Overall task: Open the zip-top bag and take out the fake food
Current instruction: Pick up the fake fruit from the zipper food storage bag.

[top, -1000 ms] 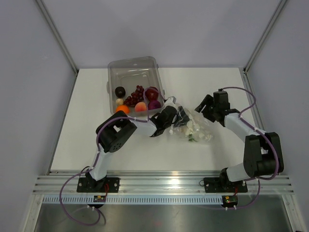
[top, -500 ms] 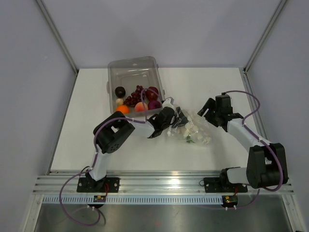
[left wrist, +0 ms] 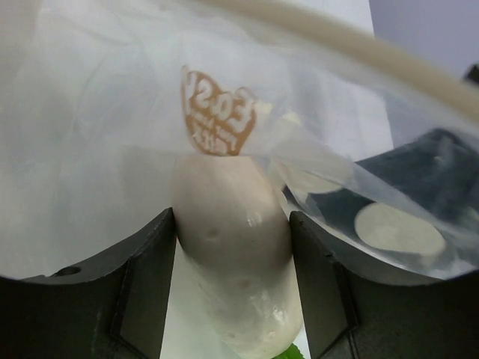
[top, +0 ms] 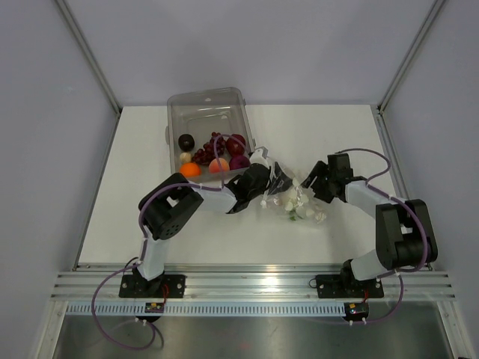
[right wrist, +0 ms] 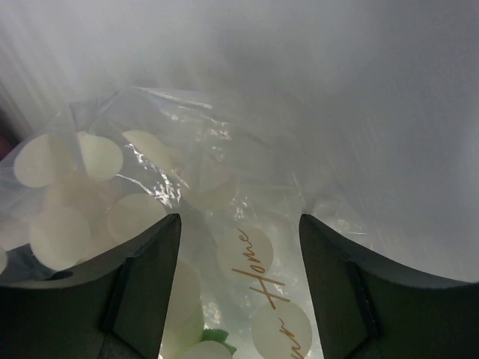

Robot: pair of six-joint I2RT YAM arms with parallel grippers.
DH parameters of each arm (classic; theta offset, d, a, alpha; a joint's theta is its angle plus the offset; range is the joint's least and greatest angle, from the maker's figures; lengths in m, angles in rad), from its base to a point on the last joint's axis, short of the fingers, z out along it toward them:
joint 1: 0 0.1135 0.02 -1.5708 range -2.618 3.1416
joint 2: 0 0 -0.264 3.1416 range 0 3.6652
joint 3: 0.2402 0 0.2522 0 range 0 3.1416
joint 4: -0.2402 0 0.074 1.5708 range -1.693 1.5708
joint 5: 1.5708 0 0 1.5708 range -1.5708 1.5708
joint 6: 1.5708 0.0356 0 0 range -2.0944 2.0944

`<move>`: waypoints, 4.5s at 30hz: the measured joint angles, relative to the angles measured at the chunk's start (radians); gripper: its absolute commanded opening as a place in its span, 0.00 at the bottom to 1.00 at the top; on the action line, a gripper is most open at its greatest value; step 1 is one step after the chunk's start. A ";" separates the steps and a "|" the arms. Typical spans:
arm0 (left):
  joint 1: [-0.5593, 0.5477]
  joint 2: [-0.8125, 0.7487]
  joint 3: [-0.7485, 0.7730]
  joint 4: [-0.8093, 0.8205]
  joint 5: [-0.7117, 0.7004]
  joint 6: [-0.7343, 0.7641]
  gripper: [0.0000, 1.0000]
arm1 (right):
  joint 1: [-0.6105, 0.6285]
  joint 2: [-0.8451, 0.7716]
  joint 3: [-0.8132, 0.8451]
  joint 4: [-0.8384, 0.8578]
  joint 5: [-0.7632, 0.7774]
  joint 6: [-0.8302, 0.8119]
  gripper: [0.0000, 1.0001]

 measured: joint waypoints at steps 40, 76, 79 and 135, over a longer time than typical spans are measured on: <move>0.048 -0.166 0.028 -0.332 -0.063 0.073 0.31 | 0.000 -0.190 -0.051 -0.002 0.110 0.037 0.79; 0.085 0.045 0.302 -0.411 -0.018 0.100 0.28 | 0.160 -0.412 -0.192 0.039 -0.067 -0.124 0.55; 0.085 0.045 0.302 -0.410 -0.011 0.100 0.27 | 0.160 -0.395 -0.188 0.039 -0.057 -0.125 0.28; 0.198 -0.265 0.066 -0.269 -0.142 0.018 0.21 | 0.161 -0.310 -0.142 -0.034 0.172 -0.002 0.00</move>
